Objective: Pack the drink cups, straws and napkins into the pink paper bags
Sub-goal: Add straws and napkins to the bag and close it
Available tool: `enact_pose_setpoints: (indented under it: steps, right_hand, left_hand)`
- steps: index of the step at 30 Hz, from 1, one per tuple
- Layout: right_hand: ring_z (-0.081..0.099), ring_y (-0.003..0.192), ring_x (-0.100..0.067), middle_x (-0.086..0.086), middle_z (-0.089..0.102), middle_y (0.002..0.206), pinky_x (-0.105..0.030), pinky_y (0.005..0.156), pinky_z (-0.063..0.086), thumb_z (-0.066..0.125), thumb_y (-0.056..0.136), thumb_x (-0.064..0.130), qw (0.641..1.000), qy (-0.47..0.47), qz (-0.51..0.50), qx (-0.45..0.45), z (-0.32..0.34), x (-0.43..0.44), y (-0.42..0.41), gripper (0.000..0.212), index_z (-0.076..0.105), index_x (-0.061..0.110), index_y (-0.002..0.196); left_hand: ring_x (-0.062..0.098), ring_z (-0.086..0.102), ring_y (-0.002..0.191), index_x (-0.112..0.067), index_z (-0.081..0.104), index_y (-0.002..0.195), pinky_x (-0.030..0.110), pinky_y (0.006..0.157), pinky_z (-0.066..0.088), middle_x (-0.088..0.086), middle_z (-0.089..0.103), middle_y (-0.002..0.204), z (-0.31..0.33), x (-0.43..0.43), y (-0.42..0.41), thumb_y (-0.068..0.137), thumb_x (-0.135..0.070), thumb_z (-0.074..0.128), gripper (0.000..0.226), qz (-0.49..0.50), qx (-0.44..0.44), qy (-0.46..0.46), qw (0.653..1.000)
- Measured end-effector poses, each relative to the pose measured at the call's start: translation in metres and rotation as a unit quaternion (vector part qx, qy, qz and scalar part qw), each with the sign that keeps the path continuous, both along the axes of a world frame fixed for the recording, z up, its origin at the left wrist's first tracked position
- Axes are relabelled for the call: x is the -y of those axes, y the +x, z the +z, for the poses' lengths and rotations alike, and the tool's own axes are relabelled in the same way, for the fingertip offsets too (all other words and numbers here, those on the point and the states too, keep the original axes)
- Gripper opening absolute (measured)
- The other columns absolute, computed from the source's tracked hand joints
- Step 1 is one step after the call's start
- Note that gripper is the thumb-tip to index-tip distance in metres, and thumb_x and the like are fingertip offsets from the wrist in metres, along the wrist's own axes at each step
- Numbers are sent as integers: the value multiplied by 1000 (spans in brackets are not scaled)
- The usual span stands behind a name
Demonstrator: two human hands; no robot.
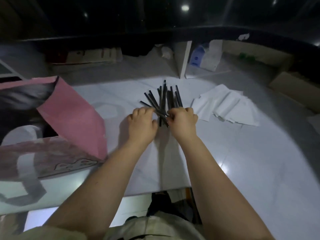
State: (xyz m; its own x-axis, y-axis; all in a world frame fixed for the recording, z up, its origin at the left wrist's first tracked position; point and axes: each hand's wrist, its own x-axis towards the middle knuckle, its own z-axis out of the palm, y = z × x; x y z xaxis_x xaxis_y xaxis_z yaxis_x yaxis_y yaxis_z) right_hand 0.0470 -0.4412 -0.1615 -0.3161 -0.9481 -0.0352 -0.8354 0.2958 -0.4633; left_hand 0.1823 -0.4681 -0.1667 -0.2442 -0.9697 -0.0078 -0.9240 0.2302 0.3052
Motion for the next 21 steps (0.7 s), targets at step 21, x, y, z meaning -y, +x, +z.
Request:
enact_pose_setpoints:
  steps: [21]
  right_hand:
    - [51,68,-18,3,53,74,-28,55,31,71,85,29,981,115,15,157,1,40,-18,28,48,14,81]
  left_hand:
    - [29,43,126,-19,54,134,44,104,33,6,56,132,8,24,3,88,-21,57,47,65,-67,3,996]
